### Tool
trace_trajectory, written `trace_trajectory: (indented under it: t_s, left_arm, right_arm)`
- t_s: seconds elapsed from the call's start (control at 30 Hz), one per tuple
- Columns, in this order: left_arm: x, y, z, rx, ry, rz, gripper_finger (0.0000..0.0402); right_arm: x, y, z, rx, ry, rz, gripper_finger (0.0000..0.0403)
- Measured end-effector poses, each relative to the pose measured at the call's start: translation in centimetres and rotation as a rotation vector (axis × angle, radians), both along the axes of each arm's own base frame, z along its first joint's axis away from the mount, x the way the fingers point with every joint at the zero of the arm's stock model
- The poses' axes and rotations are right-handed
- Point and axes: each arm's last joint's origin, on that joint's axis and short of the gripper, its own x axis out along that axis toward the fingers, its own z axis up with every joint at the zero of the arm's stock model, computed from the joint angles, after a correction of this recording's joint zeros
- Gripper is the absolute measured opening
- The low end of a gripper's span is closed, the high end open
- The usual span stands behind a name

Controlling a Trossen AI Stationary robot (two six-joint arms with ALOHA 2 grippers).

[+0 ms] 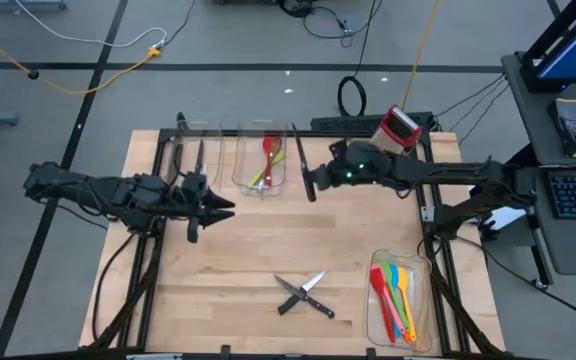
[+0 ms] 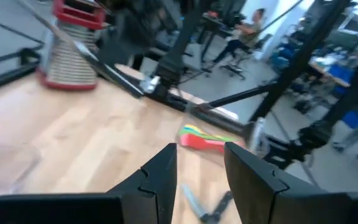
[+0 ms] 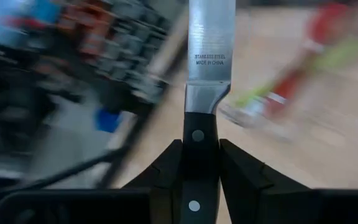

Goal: Pick & Place Kitchen Items
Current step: Put the black knife into the top left transparent bin

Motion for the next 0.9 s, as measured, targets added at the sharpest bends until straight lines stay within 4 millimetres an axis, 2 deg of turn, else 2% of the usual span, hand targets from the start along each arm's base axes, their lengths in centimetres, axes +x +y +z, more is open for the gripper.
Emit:
trace_trajectory:
  t_s: [0.2, 0.37, 0.53, 0.9]
  left_arm:
    - [2.7, -0.8, -0.2, -0.022, -0.059, -0.076, 0.0136]
    - [4.9, -0.8, -0.4, -0.073, -0.12, -0.066, 0.0136]
    - [6.8, 0.1, -0.9, -0.16, -0.167, -0.012, 0.0141]
    - [10.9, 1.4, -2.1, -0.279, -0.22, 0.026, 0.0242]
  right_arm:
    - [0.6, 0.2, 2.2, -0.025, -0.233, 0.105, 0.0072]
    - [1.6, 0.7, 2.2, -0.008, -0.31, 0.174, 0.0072]
    - [2.0, 1.5, 2.9, -0.01, -0.401, 0.247, 0.0072]
    - [2.1, 1.9, 3.3, -0.008, -0.441, 0.302, 0.0072]
